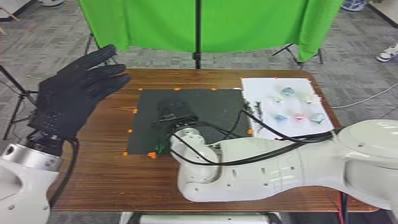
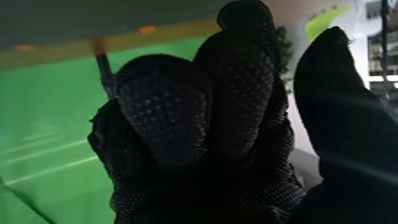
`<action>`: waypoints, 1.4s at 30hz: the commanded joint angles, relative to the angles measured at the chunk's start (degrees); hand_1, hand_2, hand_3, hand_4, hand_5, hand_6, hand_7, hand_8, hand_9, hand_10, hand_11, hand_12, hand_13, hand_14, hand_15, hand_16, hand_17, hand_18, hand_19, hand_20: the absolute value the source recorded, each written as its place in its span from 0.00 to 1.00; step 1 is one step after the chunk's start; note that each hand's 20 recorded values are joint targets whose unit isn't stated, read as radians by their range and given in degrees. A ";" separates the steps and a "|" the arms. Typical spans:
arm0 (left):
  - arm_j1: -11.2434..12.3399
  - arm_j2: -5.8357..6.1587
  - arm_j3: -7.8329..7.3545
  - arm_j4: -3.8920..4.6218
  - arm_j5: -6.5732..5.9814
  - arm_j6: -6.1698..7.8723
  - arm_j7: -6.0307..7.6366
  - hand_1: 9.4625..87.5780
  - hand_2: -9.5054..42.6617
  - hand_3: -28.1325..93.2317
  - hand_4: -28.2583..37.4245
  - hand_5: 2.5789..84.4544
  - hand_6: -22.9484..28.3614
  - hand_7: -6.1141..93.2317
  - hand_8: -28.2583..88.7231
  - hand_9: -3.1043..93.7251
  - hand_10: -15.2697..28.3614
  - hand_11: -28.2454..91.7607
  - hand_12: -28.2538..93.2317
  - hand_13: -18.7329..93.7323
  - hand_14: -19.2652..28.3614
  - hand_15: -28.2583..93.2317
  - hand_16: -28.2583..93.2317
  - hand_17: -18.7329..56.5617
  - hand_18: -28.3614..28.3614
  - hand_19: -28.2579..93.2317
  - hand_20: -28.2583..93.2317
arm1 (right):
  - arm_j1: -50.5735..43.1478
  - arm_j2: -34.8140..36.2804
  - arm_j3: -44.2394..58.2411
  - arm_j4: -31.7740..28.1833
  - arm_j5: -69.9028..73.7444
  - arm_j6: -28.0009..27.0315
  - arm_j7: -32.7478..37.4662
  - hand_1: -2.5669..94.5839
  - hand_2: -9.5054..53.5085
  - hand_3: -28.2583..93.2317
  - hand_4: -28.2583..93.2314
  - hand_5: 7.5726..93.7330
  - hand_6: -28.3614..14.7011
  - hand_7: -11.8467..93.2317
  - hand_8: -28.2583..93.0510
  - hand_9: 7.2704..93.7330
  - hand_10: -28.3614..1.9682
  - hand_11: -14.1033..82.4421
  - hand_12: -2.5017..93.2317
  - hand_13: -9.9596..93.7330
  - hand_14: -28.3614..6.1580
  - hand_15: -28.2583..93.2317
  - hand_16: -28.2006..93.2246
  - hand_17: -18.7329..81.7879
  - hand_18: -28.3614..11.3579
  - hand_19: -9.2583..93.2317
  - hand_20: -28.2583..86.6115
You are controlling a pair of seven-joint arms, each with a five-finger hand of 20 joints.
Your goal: Arrange flowers
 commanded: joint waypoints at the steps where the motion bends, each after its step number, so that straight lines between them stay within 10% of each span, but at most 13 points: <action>1: 9.39 -2.40 -4.70 -1.94 -0.49 3.01 1.37 0.17 0.31 0.87 0.06 0.38 0.61 0.23 0.15 0.36 0.84 0.44 0.32 0.37 1.00 0.59 0.17 0.10 1.00 0.70 0.25 | -2.70 9.30 14.13 -8.22 2.48 -8.03 -4.67 0.40 0.12 0.77 0.00 0.92 0.66 0.27 0.14 1.00 0.60 0.55 0.21 0.93 0.56 0.72 0.40 0.72 0.18 1.00 0.56; 17: 14.47 -4.97 -5.89 -1.90 -1.99 5.04 2.69 0.14 0.31 0.86 0.02 0.35 0.58 0.21 0.15 0.32 0.80 0.42 0.32 0.36 0.99 0.58 0.18 0.10 1.00 0.69 0.24 | -40.20 32.92 54.19 -26.66 -4.13 -12.11 1.66 0.35 0.12 0.77 0.04 0.68 0.52 0.22 0.15 0.86 0.37 0.37 0.19 0.84 0.39 0.66 0.35 0.64 0.14 1.00 0.34; 42: 15.36 -7.76 -4.87 -2.60 -0.94 5.10 1.80 0.15 0.32 0.86 0.02 0.35 0.59 0.23 0.15 0.34 0.82 0.43 0.32 0.36 0.99 0.59 0.18 0.10 1.00 0.68 0.25 | -81.86 35.13 89.29 -29.16 -20.01 -18.43 14.02 0.38 0.07 0.77 0.05 0.57 0.53 0.20 0.15 0.86 0.35 0.36 0.19 0.86 0.41 0.65 0.35 0.66 0.14 1.00 0.32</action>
